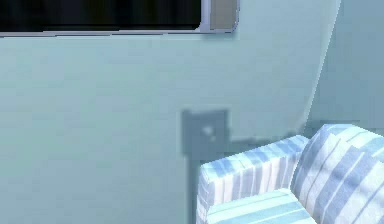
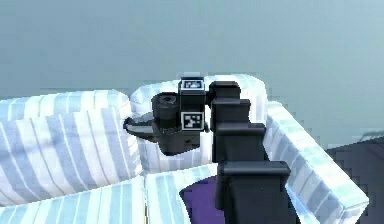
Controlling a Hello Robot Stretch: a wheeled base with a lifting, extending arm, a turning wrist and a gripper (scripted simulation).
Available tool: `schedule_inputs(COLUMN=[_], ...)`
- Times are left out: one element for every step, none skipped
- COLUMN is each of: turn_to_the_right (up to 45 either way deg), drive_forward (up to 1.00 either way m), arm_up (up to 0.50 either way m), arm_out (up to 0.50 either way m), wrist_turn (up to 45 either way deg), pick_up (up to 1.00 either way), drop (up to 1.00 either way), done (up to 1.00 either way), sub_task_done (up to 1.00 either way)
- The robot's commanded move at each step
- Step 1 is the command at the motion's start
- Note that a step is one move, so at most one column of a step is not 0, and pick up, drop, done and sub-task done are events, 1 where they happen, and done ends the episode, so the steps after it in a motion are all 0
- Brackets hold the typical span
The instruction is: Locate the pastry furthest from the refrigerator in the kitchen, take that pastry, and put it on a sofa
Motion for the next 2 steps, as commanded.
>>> schedule_inputs(turn_to_the_right=[0.0, 0.0], drive_forward=[0.0, 0.0], arm_up=[-0.3, -0.32], arm_out=[0.0, 0.0], wrist_turn=[0.0, 0.0], pick_up=[0.0, 0.0], drop=[0.0, 0.0], done=[0.0, 0.0], sub_task_done=[0.0, 0.0])
